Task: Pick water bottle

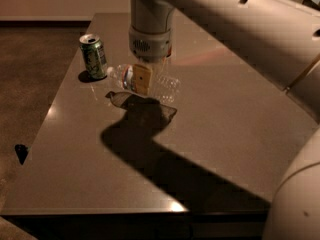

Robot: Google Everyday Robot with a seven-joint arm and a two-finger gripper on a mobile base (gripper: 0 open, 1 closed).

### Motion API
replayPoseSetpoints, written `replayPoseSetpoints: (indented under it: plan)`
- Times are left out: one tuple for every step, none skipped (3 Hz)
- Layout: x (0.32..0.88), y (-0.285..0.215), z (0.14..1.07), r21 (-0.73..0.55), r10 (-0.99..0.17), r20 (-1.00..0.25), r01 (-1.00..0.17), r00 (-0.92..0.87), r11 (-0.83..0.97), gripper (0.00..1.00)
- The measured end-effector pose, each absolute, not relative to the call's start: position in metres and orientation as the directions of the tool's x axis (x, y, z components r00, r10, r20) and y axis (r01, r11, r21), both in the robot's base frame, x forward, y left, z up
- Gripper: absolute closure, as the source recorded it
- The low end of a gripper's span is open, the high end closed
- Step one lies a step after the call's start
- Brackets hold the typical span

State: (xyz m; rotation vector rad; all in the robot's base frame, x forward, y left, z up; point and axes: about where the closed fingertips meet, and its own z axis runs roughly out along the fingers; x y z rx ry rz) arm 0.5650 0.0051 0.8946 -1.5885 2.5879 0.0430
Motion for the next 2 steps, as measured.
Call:
replayPoseSetpoints:
  plan:
    - [0.576, 0.003, 0.94, -0.039, -0.913, -0.184, -0.925, -0.365, 0.378, 1.0]
    - [0.579, 0.005, 0.981, -0.08, -0.923, -0.261, -0.946, -0.283, 0.313, 1.0]
